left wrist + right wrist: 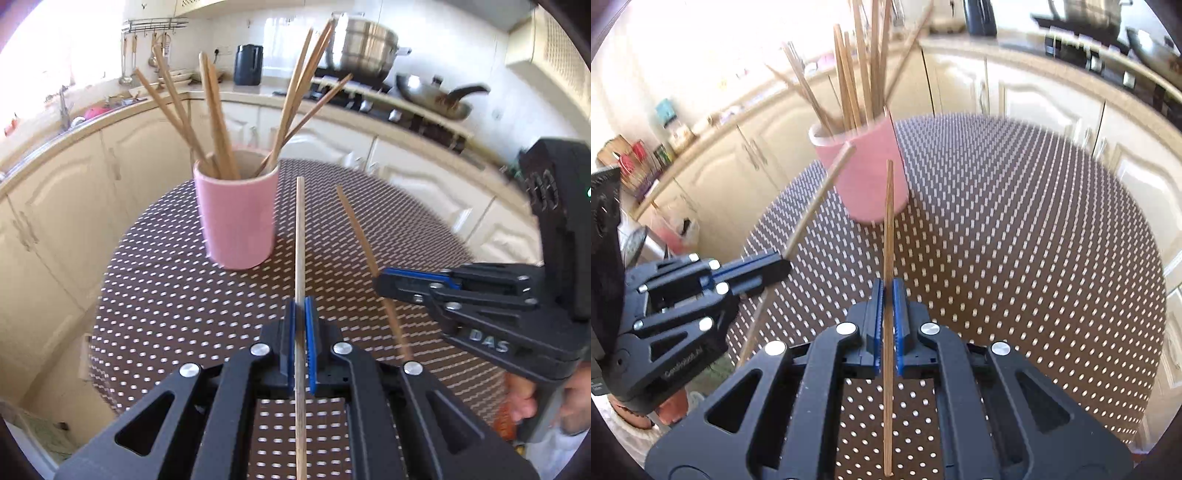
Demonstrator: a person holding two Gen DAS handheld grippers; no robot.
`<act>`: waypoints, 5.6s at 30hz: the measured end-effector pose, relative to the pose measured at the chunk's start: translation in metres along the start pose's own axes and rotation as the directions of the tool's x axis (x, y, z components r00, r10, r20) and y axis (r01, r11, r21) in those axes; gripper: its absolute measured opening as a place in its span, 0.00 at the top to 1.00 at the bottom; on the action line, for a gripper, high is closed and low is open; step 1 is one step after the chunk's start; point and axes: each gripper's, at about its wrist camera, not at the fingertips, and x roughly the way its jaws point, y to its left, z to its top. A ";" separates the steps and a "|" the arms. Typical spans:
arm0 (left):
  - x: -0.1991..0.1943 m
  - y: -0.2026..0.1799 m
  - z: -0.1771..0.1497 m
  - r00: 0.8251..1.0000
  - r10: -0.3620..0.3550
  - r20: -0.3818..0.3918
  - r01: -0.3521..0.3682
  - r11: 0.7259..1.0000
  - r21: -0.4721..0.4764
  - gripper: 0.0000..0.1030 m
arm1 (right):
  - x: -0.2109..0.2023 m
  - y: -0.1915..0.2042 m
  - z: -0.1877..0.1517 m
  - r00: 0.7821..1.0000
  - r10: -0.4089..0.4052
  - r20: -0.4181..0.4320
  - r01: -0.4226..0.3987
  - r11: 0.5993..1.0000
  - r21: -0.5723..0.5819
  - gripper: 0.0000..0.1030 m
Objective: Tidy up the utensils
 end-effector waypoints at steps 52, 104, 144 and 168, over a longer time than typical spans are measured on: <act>0.021 0.060 0.111 0.694 0.107 0.712 0.008 0.988 -0.156 0.95 | 0.035 0.061 0.124 0.877 0.043 0.479 0.037 0.987 -0.157 0.95; -0.051 0.036 0.045 0.846 0.162 0.507 -0.151 0.987 -0.063 0.29 | -0.009 0.072 0.052 0.862 -0.040 0.505 0.088 0.993 -0.072 0.52; -0.314 -0.106 -0.121 0.720 0.129 0.681 -0.206 0.978 0.032 0.19 | -0.242 0.188 -0.164 0.616 -0.265 0.742 0.364 0.931 0.030 0.14; -0.333 -0.113 -0.130 0.691 0.140 0.709 -0.240 0.970 0.043 0.19 | -0.254 0.201 -0.176 0.590 -0.295 0.752 0.418 0.908 0.028 0.13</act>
